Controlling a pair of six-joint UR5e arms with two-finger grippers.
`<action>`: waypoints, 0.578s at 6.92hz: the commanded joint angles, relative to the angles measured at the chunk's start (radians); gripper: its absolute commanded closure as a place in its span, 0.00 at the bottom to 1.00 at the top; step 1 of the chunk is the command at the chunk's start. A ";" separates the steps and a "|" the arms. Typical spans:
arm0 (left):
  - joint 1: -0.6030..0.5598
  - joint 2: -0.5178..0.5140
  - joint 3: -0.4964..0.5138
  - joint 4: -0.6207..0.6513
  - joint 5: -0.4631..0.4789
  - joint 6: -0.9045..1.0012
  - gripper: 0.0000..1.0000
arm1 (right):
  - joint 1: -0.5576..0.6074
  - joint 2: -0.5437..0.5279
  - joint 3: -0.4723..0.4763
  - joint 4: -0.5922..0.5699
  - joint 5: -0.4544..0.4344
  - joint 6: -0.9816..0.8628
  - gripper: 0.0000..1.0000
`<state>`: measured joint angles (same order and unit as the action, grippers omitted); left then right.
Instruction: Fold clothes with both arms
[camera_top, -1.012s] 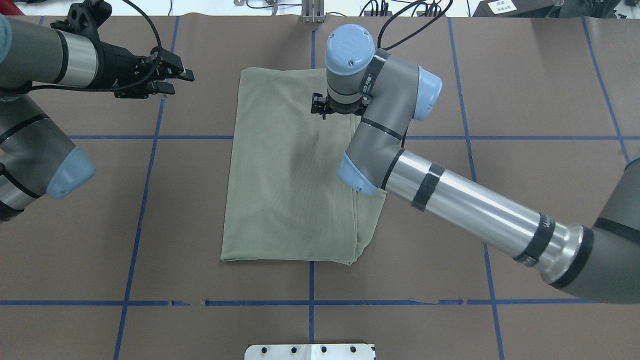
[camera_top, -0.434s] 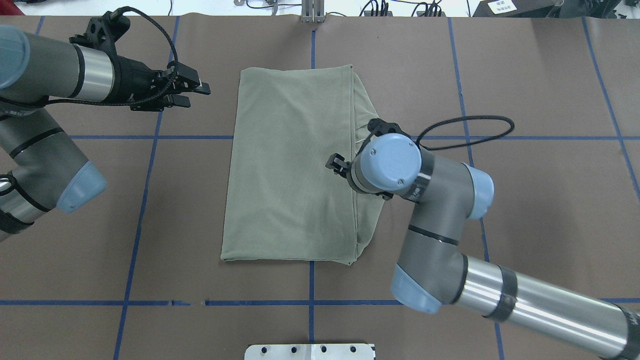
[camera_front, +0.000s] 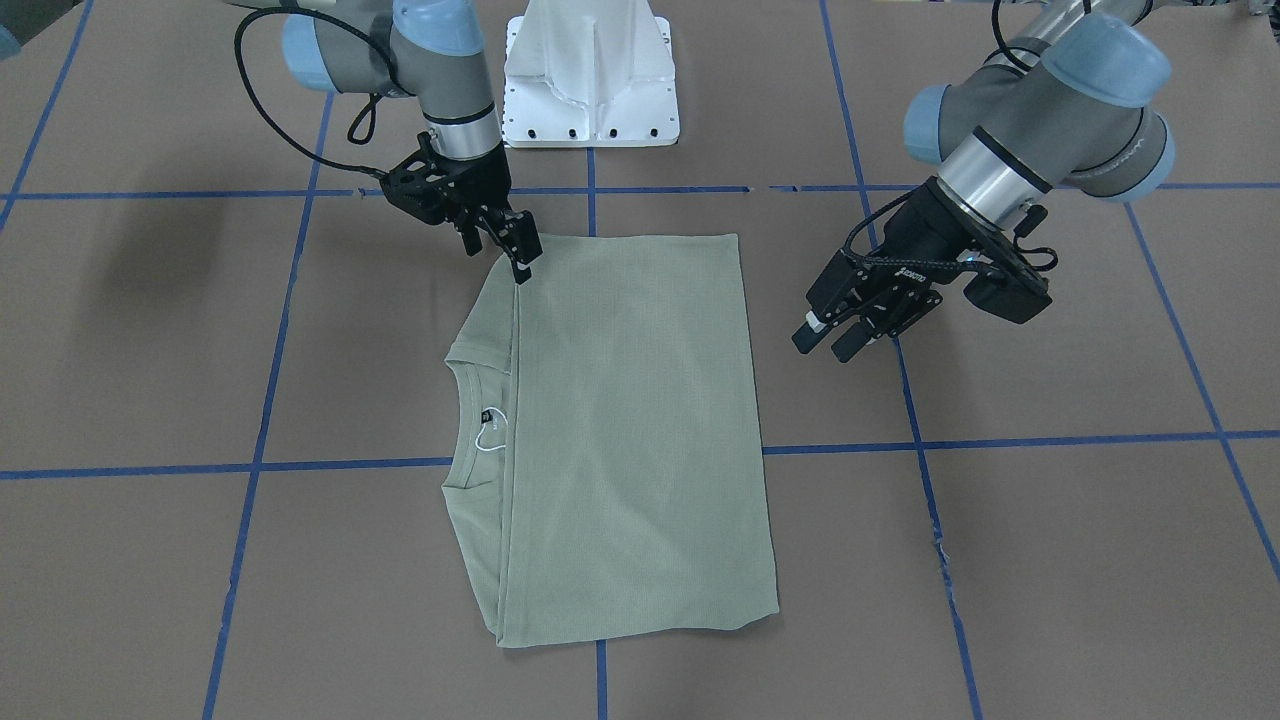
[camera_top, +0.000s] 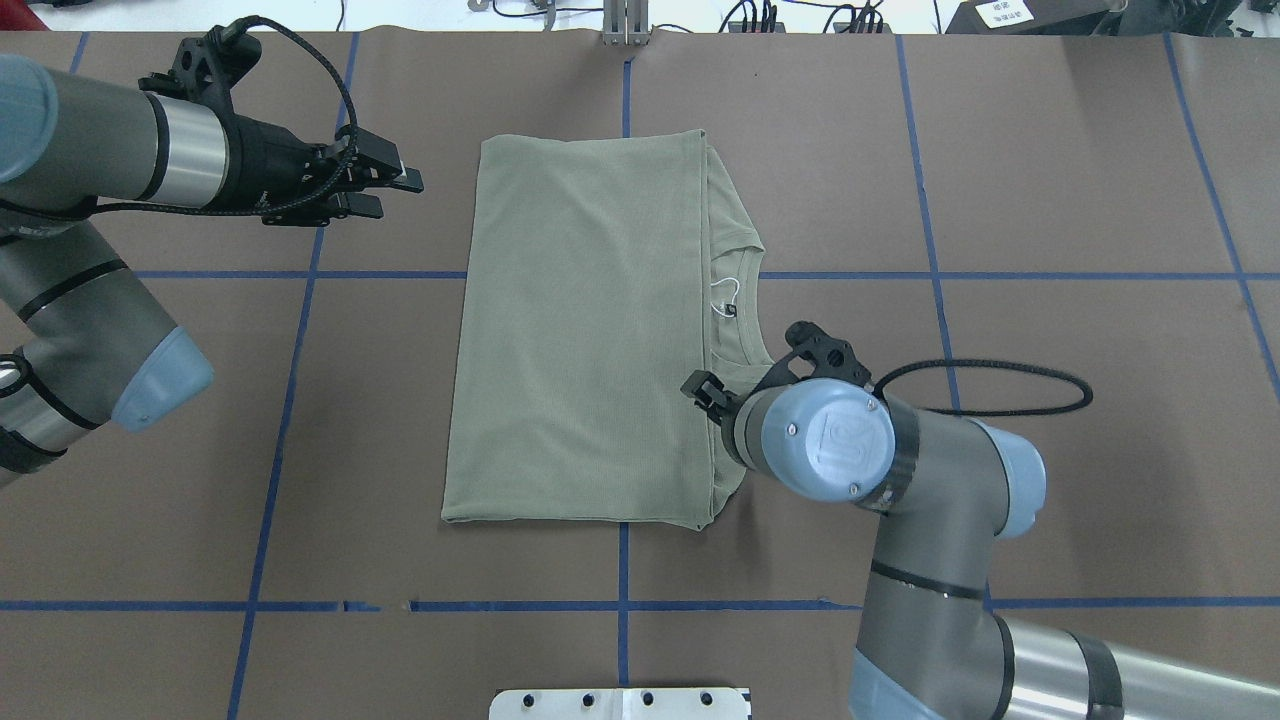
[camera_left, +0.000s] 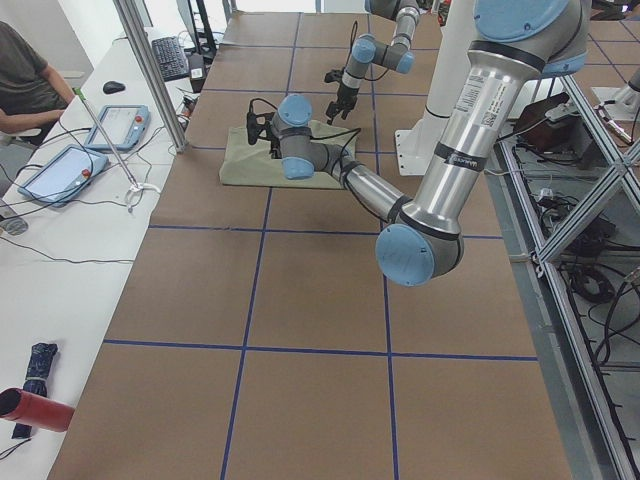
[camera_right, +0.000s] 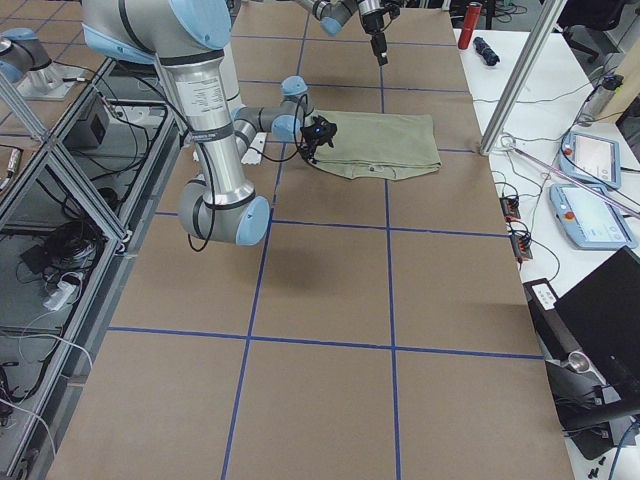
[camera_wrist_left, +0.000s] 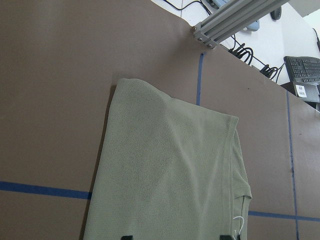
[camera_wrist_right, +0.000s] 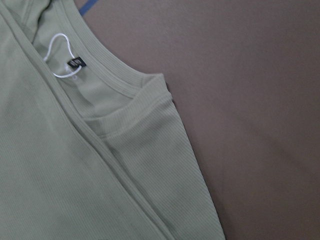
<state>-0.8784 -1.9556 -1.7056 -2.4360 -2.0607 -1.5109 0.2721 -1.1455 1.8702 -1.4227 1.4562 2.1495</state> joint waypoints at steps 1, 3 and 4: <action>0.001 0.036 -0.034 0.000 0.010 0.000 0.34 | -0.060 -0.011 0.000 -0.002 -0.036 0.064 0.04; 0.001 0.053 -0.045 0.000 0.013 0.001 0.34 | -0.059 0.001 -0.016 0.004 -0.036 0.063 0.07; 0.001 0.064 -0.052 0.000 0.013 0.001 0.34 | -0.060 0.001 -0.025 0.005 -0.036 0.063 0.10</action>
<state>-0.8775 -1.9028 -1.7488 -2.4360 -2.0485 -1.5096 0.2131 -1.1458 1.8546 -1.4198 1.4208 2.2113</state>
